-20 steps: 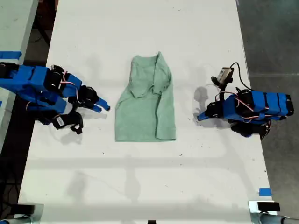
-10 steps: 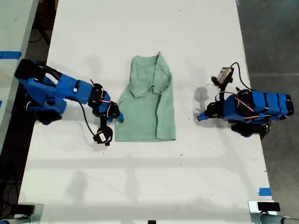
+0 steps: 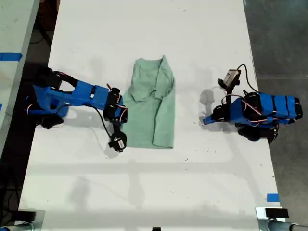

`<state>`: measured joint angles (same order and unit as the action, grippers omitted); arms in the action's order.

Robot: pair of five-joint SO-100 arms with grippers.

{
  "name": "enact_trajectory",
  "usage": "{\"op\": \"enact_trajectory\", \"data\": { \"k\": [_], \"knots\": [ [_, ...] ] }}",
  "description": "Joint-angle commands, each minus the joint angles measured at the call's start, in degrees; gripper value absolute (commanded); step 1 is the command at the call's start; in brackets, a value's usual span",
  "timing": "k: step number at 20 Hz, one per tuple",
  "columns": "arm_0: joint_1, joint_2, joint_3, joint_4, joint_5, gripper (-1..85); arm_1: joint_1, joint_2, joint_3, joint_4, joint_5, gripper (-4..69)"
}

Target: Fold t shirt

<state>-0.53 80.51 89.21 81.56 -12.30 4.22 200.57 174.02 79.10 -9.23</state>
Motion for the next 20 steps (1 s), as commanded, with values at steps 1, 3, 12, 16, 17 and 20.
{"op": "enact_trajectory", "data": {
  "k": [1,3,12,16,17,20],
  "knots": [
    [-0.6,-0.5,-14.4,8.3,1.8,0.1,0.3,0.6,2.5,0.4,0.0,1.5],
    [-0.1,-1.2,-22.1,9.4,3.3,0.1,0.3,0.6,2.5,0.4,0.0,1.5],
    [0.2,-16.3,-38.7,-5.6,14.2,8.1,0.2,0.6,2.5,0.4,0.0,1.5],
    [-0.2,-19.3,-38.7,-14.2,19.2,10.8,0.1,0.6,2.5,0.4,0.0,1.5],
    [-0.3,-19.6,-38.7,-14.1,19.9,11.5,0.1,0.6,2.5,0.4,0.0,1.5],
    [-1.4,-12.2,-37.8,-7.3,20.0,6.8,0.0,0.6,2.5,0.4,0.0,1.5]
  ]
}}
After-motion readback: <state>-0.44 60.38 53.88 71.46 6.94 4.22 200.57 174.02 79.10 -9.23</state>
